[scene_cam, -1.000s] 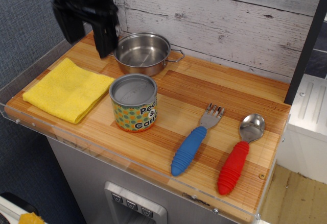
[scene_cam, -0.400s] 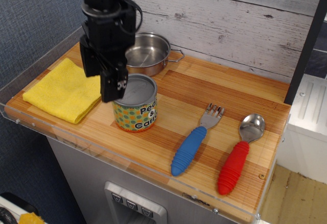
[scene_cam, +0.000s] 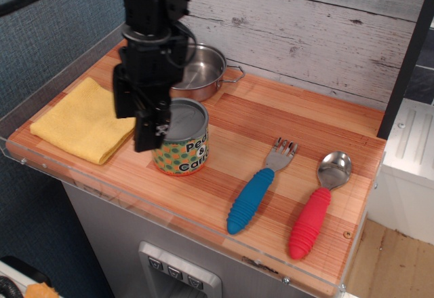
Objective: Put the can at the back right of the counter
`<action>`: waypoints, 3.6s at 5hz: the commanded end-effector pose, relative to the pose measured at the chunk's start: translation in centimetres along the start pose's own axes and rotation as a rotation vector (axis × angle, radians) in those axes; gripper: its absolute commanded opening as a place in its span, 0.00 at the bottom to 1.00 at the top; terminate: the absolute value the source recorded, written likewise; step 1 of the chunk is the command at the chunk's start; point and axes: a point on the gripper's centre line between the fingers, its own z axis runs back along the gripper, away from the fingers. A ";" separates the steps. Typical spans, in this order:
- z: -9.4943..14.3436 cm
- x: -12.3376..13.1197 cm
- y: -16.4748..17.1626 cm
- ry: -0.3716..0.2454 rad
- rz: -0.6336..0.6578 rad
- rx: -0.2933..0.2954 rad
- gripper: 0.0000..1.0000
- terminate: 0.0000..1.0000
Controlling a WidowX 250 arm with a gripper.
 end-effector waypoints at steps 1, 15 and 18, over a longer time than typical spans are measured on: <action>-0.1 0.1 1.4 -0.031 0.043 0.030 1.00 0.00; 4.4 15.0 0.4 -0.237 -0.002 0.028 1.00 0.00; 7.8 8.7 1.6 -0.307 0.460 -0.004 1.00 0.00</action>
